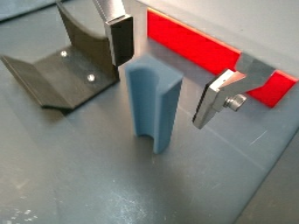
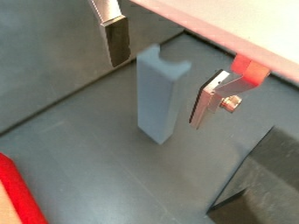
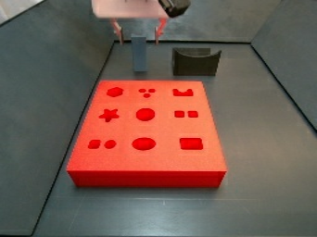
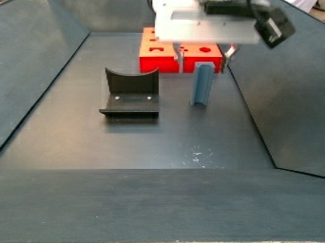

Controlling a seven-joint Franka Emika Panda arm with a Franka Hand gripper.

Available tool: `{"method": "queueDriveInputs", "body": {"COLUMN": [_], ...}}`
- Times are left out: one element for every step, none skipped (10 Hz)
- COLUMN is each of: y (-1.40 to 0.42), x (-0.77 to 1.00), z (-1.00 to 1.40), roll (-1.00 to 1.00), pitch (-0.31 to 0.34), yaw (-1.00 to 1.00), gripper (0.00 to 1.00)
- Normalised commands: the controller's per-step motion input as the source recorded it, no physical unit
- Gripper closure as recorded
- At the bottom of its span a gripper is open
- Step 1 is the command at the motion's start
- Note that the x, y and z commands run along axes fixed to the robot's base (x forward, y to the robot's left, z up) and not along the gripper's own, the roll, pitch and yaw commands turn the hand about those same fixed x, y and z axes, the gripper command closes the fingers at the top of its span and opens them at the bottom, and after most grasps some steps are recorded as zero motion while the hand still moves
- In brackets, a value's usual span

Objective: Pick up the arch object. Move up. Rotate the arch object. Move to above the board. Insert the arch object.
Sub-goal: Rotate the arch object.

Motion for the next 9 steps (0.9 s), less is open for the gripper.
{"method": "queueDriveInputs", "body": {"y": [0.0, 0.01, 0.01, 0.01, 0.0, 0.0, -0.01, 0.0, 0.0], "x": [-0.03, -0.02, -0.01, -0.01, 0.0, 0.02, 0.04, 0.04, 0.04], "z": [0.82, 0.66, 0.43, 0.25, 0.0, -0.13, -0.1, -0.06, -0.05], "roll": [-0.02, -0.03, -0.04, -0.05, 0.0, 0.0, 0.0, 0.0, 0.0], "pitch": [0.04, 0.049, 0.054, 0.056, 0.005, 0.004, 0.003, 0.003, 0.003], "yaw": [-0.05, -0.05, -0.04, -0.04, 1.0, 1.0, 1.0, 1.0, 1.0], "gripper": [0.0, 0.0, 0.0, 0.0, 0.0, 0.0, 0.0, 0.0, 0.0]}}
